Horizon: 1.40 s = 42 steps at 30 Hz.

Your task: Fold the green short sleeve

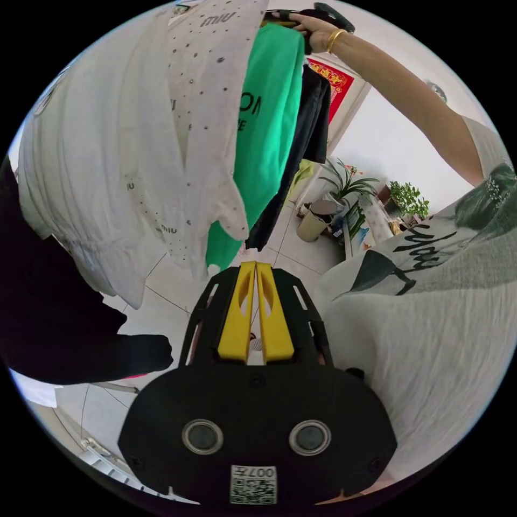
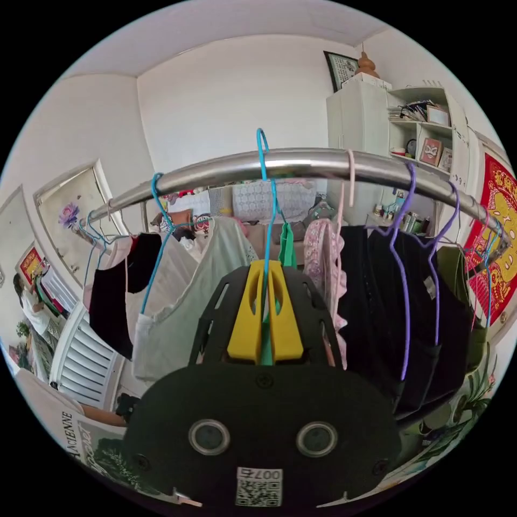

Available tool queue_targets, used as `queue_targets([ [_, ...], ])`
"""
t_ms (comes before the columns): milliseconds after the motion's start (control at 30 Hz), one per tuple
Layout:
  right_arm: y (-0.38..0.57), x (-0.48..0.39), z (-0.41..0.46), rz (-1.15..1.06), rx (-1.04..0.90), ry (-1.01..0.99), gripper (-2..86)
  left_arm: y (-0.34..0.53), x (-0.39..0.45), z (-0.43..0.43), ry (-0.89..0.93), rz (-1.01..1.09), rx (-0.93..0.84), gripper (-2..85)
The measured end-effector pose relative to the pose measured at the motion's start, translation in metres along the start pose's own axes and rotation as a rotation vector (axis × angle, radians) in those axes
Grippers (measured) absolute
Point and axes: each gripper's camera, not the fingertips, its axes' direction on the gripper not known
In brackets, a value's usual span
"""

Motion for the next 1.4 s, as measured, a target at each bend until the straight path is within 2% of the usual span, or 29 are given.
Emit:
queue_targets([
  [100, -0.047, -0.005, -0.008, 0.001, -0.002, 0.008, 0.1, 0.009, -0.011, 0.006, 0.002, -0.015, 0.002, -1.0],
  [200, -0.09, -0.012, 0.008, -0.021, -0.08, 0.028, 0.1, 0.014, -0.016, 0.017, 0.001, -0.001, -0.002, -1.0],
  [267, -0.1, -0.009, 0.028, 0.017, -0.13, -0.026, 0.1, 0.016, -0.018, 0.025, 0.005, 0.012, 0.0, -1.0],
  [500, -0.026, -0.018, 0.028, -0.016, -0.145, -0.153, 0.0, 0.032, -0.032, 0.066, 0.057, 0.052, -0.007, -0.8],
  [700, 0.072, -0.007, -0.065, 0.051, -0.127, -0.271, -0.2, 0.016, -0.033, 0.112, 0.09, 0.159, -0.001, 3.7],
  [800, 0.098, -0.014, -0.139, 0.067, -0.116, -0.217, -0.3, -0.009, -0.017, 0.122, 0.091, 0.256, 0.109, 8.0],
  [967, 0.123, -0.027, -0.281, 0.19, 0.031, -0.135, -0.3, -0.049, 0.016, 0.164, 0.089, 0.369, 0.262, 11.7],
  [1267, 0.129, -0.128, -0.442, 0.215, -0.03, 0.218, -0.2, -0.095, 0.144, 0.322, 0.418, 0.641, 0.28, 16.4],
  [1367, 0.136, -0.159, -0.492, 0.259, -0.015, 0.287, -0.1, -0.099, 0.201, 0.394, 0.694, 0.771, 0.192, 12.4],
  [1400, 0.138, -0.164, -0.503, 0.272, -0.006, 0.298, -0.1, -0.102, 0.228, 0.426, 0.861, 0.813, 0.117, 10.1],
])
